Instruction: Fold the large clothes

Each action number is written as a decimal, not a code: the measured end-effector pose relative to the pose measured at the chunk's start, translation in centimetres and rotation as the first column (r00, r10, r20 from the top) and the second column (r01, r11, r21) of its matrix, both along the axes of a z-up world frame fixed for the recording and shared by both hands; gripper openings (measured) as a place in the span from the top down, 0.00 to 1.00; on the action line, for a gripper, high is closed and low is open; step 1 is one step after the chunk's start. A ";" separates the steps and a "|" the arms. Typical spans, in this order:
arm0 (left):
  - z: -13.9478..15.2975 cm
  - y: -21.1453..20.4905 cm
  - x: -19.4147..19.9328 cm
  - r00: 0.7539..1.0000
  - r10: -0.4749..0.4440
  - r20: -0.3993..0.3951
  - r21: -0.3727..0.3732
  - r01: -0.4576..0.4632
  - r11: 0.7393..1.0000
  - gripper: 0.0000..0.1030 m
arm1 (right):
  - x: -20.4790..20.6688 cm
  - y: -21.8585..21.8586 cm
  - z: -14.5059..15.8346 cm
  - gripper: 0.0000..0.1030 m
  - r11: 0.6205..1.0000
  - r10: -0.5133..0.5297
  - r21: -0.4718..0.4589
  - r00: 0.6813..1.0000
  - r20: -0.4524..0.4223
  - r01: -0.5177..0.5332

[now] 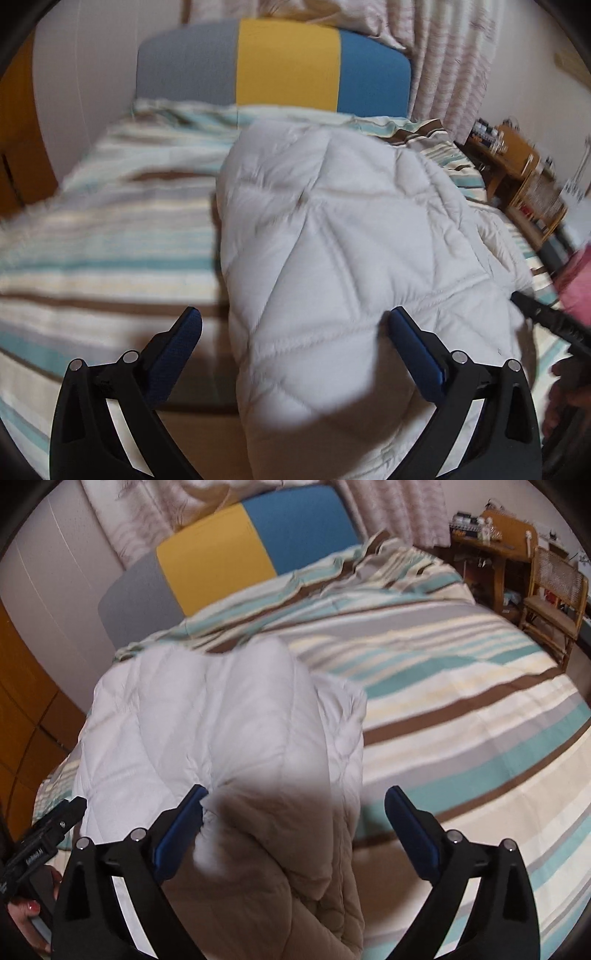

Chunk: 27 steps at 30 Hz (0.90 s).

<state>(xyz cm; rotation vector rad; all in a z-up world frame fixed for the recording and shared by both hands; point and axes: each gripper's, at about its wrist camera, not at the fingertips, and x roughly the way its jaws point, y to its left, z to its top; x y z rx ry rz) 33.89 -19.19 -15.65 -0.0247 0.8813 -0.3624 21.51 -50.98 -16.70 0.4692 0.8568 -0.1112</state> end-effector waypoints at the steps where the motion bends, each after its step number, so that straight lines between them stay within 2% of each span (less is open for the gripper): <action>1: -0.3 0.5 0.0 1.000 0.002 -0.026 -0.038 -0.003 0.999 0.03 | -0.1 -0.1 -0.3 0.06 1.000 0.001 0.017 1.000 -0.011 0.000; 5: -1.9 2.4 0.1 0.992 0.010 -0.125 -0.180 -0.032 0.983 0.03 | 0.3 -0.5 -1.5 0.03 0.996 -0.001 0.092 0.998 -0.057 0.006; 6: -2.1 2.5 0.0 0.992 0.009 -0.128 -0.190 -0.033 0.981 0.03 | 0.3 -0.6 -1.8 0.03 0.994 0.000 0.107 0.998 -0.063 0.007; 13: -2.0 2.0 0.3 0.987 -0.062 -0.146 -0.176 0.035 0.984 0.03 | 1.0 -1.4 -3.1 0.03 0.982 0.027 0.190 0.996 -0.080 -0.012; 20: -1.4 0.6 2.0 0.981 -0.148 -0.129 -0.122 0.132 0.984 0.03 | 2.3 -1.7 -3.6 0.03 0.980 0.088 0.187 0.992 -0.092 -0.069; 27: -2.4 0.2 2.2 0.975 -0.152 -0.162 -0.149 0.128 0.981 0.03 | 4.1 -1.8 -4.2 0.04 0.967 0.146 0.221 0.986 -0.075 -0.126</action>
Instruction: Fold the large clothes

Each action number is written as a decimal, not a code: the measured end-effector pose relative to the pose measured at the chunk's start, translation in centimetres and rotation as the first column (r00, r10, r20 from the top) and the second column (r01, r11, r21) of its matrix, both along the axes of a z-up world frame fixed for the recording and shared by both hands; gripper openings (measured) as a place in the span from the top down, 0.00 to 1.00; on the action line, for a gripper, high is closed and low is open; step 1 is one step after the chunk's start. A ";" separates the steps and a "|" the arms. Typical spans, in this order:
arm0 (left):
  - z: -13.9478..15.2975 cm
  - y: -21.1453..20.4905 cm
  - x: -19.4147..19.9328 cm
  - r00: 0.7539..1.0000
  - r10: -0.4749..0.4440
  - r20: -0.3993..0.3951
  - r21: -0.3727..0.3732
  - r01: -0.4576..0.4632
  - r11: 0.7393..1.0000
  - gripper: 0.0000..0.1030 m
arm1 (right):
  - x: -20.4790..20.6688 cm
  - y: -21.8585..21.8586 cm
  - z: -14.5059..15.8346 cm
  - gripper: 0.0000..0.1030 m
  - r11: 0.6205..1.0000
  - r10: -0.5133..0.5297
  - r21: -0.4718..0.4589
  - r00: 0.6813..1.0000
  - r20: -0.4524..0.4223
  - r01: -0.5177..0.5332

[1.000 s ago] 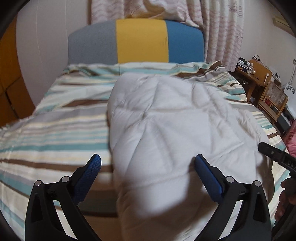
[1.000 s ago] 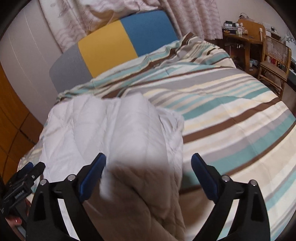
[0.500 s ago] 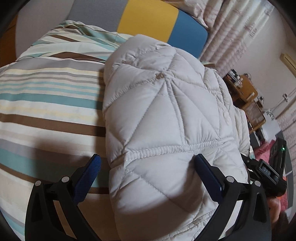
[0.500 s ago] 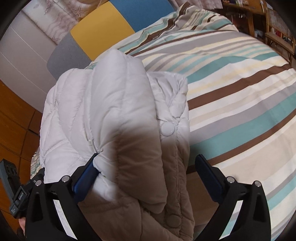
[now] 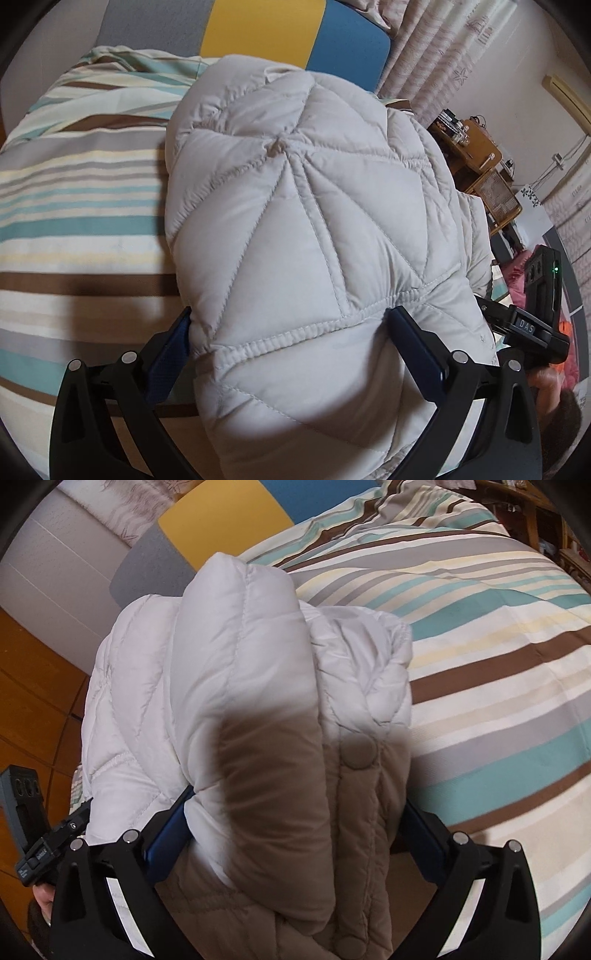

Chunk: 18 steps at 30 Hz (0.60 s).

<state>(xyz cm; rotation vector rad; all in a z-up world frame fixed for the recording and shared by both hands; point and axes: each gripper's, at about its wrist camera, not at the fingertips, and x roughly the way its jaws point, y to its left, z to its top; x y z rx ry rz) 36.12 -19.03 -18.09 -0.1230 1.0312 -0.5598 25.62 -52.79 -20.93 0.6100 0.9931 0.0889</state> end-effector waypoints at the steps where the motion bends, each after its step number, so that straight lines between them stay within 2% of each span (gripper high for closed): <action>1: 0.1 -0.2 -0.2 1.000 -0.002 0.010 0.006 0.002 1.000 0.03 | 0.1 0.1 0.0 0.07 1.000 0.006 0.001 1.000 0.006 -0.006; 3: 0.5 -0.8 -0.6 0.999 -0.020 0.035 0.033 0.019 0.999 0.04 | 0.2 0.3 0.1 0.14 1.000 0.020 0.012 0.999 0.025 -0.020; 5: 1.1 -1.2 -1.2 0.998 -0.026 0.064 0.047 0.023 0.999 0.11 | -0.1 0.4 0.2 0.25 0.999 0.029 0.026 0.999 0.043 -0.030; 7: 1.8 -1.1 -1.8 0.995 -0.020 0.098 0.045 0.015 0.999 0.26 | -0.3 0.5 0.5 0.30 0.999 0.032 0.035 0.997 0.069 -0.034; 10: 3.4 -1.8 -3.2 0.981 -0.038 0.193 0.061 0.027 0.998 0.39 | -0.9 0.8 1.2 0.34 0.999 0.023 0.031 0.992 0.124 -0.027; 14: 5.4 -2.0 -5.1 0.955 -0.062 0.289 0.050 0.049 0.998 0.45 | -2.2 1.7 2.4 0.35 1.000 0.026 -0.003 0.982 0.189 -0.026; 18: 7.0 -1.9 -6.8 0.925 -0.086 0.371 0.050 0.073 0.996 0.48 | -3.2 2.3 3.0 0.39 0.998 0.025 0.044 0.974 0.224 -0.036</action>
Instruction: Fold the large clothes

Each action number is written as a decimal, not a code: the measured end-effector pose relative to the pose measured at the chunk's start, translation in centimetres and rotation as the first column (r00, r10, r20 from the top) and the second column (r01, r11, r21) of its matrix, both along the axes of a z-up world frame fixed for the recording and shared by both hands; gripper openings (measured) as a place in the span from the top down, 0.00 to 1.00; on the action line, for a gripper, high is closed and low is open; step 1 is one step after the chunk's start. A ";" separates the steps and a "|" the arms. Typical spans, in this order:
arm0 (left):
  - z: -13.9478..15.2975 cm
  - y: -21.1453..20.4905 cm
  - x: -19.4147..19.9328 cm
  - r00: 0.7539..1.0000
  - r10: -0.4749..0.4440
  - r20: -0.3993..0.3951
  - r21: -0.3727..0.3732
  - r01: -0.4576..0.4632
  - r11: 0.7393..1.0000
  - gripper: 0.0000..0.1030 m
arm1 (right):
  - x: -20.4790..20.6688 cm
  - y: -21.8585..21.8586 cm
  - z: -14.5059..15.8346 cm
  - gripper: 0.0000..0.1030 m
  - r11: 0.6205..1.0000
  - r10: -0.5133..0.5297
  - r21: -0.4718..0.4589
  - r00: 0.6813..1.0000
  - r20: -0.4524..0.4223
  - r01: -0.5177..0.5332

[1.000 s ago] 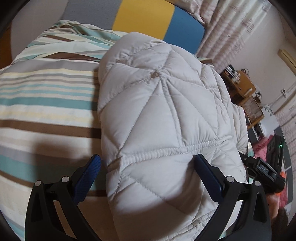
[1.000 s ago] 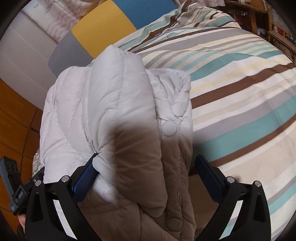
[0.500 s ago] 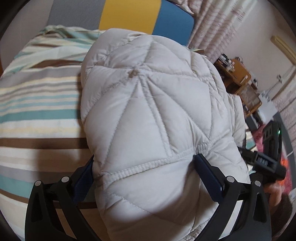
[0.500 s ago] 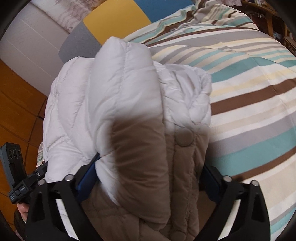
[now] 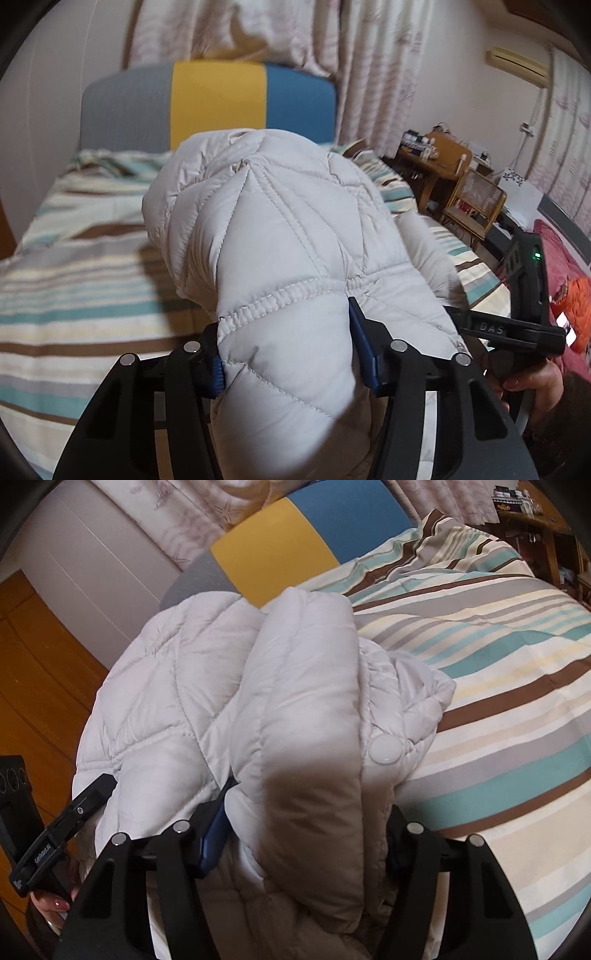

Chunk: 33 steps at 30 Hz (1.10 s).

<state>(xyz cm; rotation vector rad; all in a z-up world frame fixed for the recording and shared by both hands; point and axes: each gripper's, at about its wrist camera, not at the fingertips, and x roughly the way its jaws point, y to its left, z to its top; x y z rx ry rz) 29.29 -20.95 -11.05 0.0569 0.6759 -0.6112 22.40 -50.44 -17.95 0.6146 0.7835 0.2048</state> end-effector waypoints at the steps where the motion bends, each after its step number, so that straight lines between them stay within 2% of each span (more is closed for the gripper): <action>1: 0.3 0.0 -0.4 1.000 -0.008 0.018 0.001 0.008 1.000 0.49 | -0.2 0.2 0.2 0.39 1.000 0.004 0.016 1.000 0.013 -0.004; 6: 2.1 1.7 -2.3 0.996 -0.021 0.085 -0.028 0.023 0.999 0.52 | -0.8 2.9 1.4 0.40 0.999 0.038 -0.015 0.998 0.048 -0.037; 12: 3.5 5.6 -4.2 0.990 0.012 0.141 -0.019 -0.010 1.000 0.54 | -1.7 8.1 2.6 0.42 0.994 0.105 -0.022 0.989 0.100 -0.103; 16: 3.2 9.8 -4.7 0.987 0.056 0.151 -0.027 -0.052 0.998 0.55 | -1.4 12.4 3.3 0.42 0.986 0.165 -0.057 0.978 0.125 -0.159; 19: 2.2 12.9 -4.4 0.985 0.121 0.122 -0.044 -0.116 0.992 0.55 | -0.6 15.9 3.0 0.42 0.980 0.194 -0.073 0.973 0.120 -0.187; 24: -0.2 18.8 -3.9 0.968 0.243 0.070 -0.057 -0.239 0.969 0.54 | 1.0 20.5 2.8 0.42 0.967 0.239 -0.124 0.963 0.124 -0.223; 29: -3.0 24.1 -3.1 0.921 0.386 -0.053 -0.114 -0.389 0.914 0.49 | 3.0 24.9 1.8 0.36 0.946 0.286 -0.187 0.953 0.102 -0.264; 33: -3.5 24.9 -3.4 0.900 0.435 -0.023 -0.087 -0.435 0.896 0.48 | 4.5 27.0 1.3 0.35 0.935 0.304 -0.223 0.947 0.099 -0.277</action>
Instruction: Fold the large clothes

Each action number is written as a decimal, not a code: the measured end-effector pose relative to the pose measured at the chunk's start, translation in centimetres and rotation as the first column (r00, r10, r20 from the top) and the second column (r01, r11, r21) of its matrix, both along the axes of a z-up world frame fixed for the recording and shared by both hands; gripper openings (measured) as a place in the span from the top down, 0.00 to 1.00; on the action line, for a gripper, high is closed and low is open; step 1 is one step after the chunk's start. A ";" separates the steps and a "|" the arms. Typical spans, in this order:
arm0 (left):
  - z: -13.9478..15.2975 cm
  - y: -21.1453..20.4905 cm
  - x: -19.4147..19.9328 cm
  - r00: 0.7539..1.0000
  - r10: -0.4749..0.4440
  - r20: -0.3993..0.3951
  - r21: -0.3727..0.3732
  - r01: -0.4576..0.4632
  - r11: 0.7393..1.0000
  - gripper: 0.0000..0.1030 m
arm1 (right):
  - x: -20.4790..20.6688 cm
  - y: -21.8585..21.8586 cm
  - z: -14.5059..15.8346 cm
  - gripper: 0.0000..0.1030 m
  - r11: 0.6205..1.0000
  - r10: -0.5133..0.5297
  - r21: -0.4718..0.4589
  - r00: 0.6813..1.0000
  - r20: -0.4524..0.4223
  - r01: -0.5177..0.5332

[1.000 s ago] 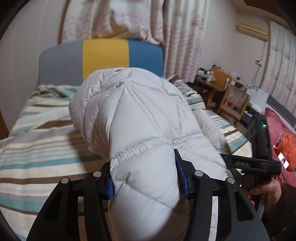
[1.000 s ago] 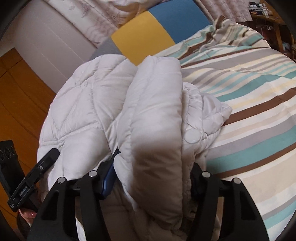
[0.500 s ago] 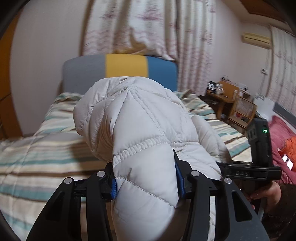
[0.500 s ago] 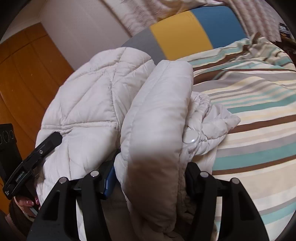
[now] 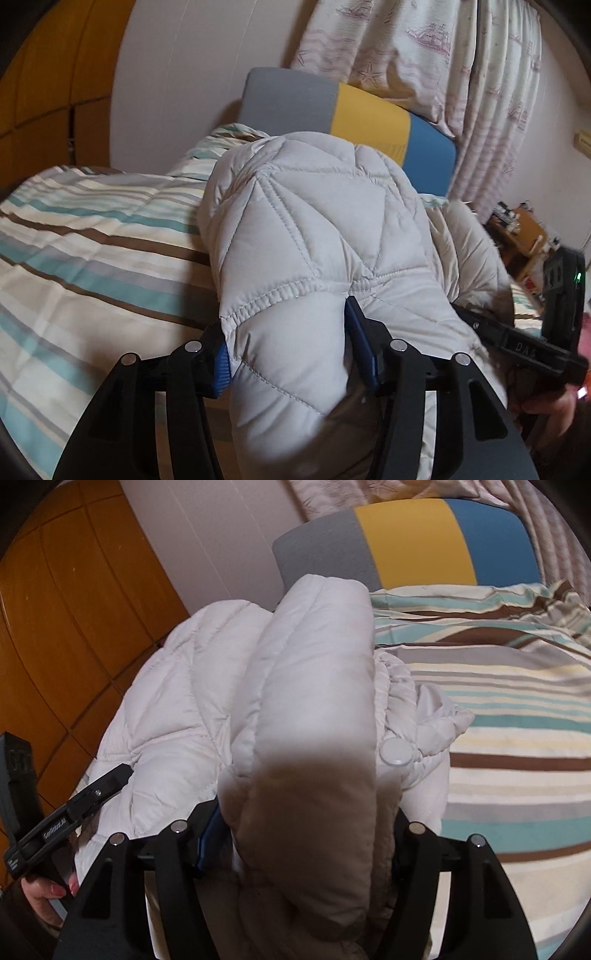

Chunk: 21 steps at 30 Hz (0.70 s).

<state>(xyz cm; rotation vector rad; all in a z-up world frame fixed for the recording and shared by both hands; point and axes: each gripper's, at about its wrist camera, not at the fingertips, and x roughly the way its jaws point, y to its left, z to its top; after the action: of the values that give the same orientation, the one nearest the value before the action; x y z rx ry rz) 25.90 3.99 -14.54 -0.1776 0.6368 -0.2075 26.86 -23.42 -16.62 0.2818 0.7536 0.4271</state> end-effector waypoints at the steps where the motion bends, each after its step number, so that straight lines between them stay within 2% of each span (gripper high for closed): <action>1: 0.0 0.2 0.1 1.000 0.009 0.000 0.004 -0.009 1.000 0.48 | 0.6 0.6 -0.1 0.35 1.000 0.006 -0.012 1.000 0.003 -0.006; 5: -0.4 0.7 1.2 0.998 0.068 -0.005 0.035 -0.067 0.997 0.40 | 3.7 1.1 -0.9 0.33 1.000 0.010 -0.003 1.000 -0.020 -0.010; 6: -0.6 0.7 1.4 0.996 0.084 -0.009 0.046 -0.083 0.995 0.35 | 4.9 1.0 -1.3 0.32 1.000 0.008 -0.002 1.000 -0.026 -0.008; 8: -1.2 0.7 1.6 0.993 0.117 -0.020 0.067 -0.116 0.991 0.28 | 5.1 0.9 -1.7 0.31 1.000 0.007 -0.009 1.000 -0.022 -0.007; 10: -1.2 0.5 1.4 0.987 0.159 -0.019 0.102 -0.157 0.982 0.17 | 5.2 0.6 -1.8 0.30 1.000 0.003 -0.015 1.000 -0.020 -0.003; 12: -1.0 0.2 1.1 0.985 0.173 -0.015 0.135 -0.169 0.976 0.12 | 5.0 0.2 -1.6 0.27 0.999 -0.013 -0.031 1.000 -0.011 0.013; 15: -0.2 -0.4 0.5 0.986 0.165 -0.019 0.174 -0.159 0.972 0.09 | 3.2 -0.5 -1.0 0.23 0.998 -0.052 -0.029 0.999 -0.003 0.052; 18: 0.7 -0.5 -0.3 0.984 0.175 -0.023 0.194 -0.167 0.967 0.08 | 1.5 -2.3 -0.3 0.22 0.996 -0.094 0.012 0.996 0.003 0.094; 21: 1.7 -0.1 -0.4 0.976 0.210 -0.053 0.172 -0.198 0.965 0.08 | 0.1 -3.7 1.0 0.22 0.987 -0.158 0.025 0.987 0.036 0.157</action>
<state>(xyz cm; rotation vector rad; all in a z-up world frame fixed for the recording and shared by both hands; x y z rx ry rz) 25.52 3.90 -12.83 -0.0891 0.6985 0.0513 26.92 -27.13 -15.58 0.3508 0.6843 0.2907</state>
